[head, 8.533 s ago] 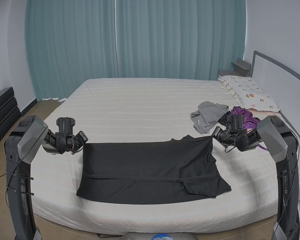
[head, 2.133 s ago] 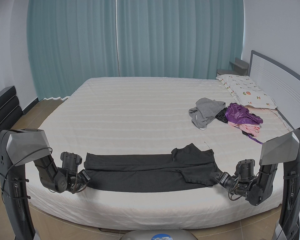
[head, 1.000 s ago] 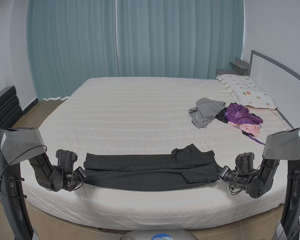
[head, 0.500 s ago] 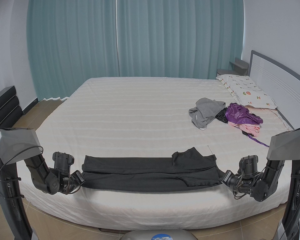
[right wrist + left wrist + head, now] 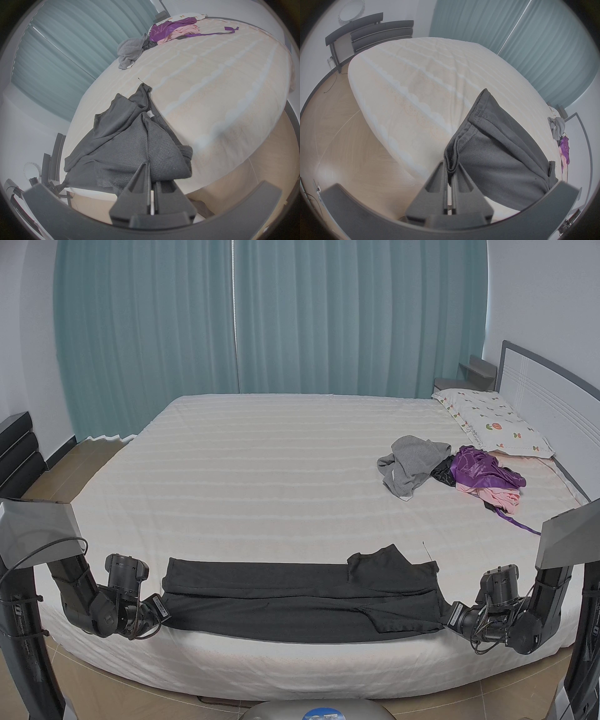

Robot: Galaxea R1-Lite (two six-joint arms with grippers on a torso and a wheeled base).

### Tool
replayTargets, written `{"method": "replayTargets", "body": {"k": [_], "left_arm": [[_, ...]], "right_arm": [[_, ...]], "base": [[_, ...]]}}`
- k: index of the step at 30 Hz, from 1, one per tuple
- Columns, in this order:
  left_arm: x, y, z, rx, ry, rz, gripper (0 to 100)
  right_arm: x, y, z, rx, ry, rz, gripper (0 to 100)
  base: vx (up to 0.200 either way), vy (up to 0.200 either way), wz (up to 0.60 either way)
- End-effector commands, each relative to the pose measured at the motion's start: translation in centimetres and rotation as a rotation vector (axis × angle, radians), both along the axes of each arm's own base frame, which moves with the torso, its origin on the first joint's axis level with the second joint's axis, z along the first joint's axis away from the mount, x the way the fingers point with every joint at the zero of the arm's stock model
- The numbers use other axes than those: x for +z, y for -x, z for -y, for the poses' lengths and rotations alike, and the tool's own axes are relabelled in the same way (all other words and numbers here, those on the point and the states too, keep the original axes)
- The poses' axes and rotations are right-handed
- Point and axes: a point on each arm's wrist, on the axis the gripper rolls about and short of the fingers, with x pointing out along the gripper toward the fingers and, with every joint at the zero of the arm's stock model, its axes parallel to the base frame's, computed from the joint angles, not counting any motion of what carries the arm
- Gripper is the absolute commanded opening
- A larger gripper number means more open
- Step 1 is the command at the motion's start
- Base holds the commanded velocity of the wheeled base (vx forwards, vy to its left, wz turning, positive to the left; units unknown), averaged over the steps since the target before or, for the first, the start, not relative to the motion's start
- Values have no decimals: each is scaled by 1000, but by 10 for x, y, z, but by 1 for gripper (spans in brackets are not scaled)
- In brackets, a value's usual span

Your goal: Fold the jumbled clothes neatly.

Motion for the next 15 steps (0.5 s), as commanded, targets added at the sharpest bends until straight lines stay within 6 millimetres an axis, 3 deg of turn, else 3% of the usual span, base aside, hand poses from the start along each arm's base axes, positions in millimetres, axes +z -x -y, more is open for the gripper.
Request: {"method": "replayTargets", "body": {"k": [1,3,4,5,6,12,13,15], "left_arm": [[-5,2,1,-4,1,-20,0],[-5,3,1,-5,1,-23,0],[-6,3,1,-5,1,-26,0],[-6,4,1,-7,1,-26,0],[-6,4,1,-5,1,-28,100],[-1,4,-1,-8,6,-9,100],[10,1,-5,0,21,41,100],[22,1,-13,15,35,84,100]], "right_arm": [[-8,0,0,9,12,-25,0],[-10,0,0,5,13,-28,0],[-10,0,0,6,13,-30,100],[-10,0,0,6,13,-31,100],[-11,0,0,8,12,-33,100],[5,-2,-1,-1,9,28,100],[21,-3,1,-7,-1,79,100],[34,-3,3,-14,-10,122,100]], "base": [[0,0,0],[0,0,0],[0,0,0],[0,0,0],[0,0,0],[0,0,0],[0,0,0],[0,0,0]]}}
